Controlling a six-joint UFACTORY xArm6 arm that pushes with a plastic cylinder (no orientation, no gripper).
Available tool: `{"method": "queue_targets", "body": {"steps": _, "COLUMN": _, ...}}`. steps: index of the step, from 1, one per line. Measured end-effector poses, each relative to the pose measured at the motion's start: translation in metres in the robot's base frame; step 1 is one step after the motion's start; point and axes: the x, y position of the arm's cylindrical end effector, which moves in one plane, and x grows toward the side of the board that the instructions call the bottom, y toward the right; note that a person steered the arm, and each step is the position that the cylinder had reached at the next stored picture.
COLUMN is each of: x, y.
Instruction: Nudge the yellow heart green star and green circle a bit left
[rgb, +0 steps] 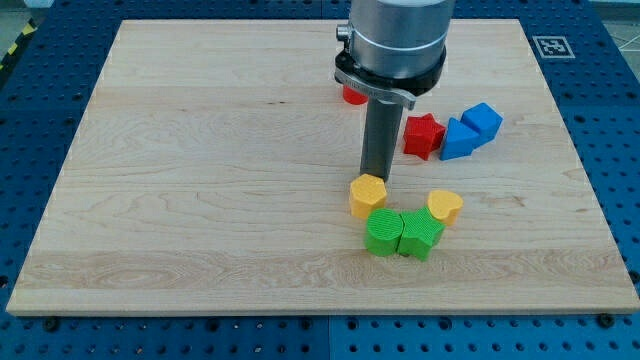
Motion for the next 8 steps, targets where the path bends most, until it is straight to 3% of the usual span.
{"method": "queue_targets", "body": {"steps": 3, "x": 0.000, "y": 0.016}}
{"method": "queue_targets", "body": {"steps": 5, "x": 0.004, "y": 0.078}}
{"method": "queue_targets", "body": {"steps": 7, "x": 0.045, "y": 0.113}}
{"method": "queue_targets", "body": {"steps": 8, "x": 0.046, "y": 0.113}}
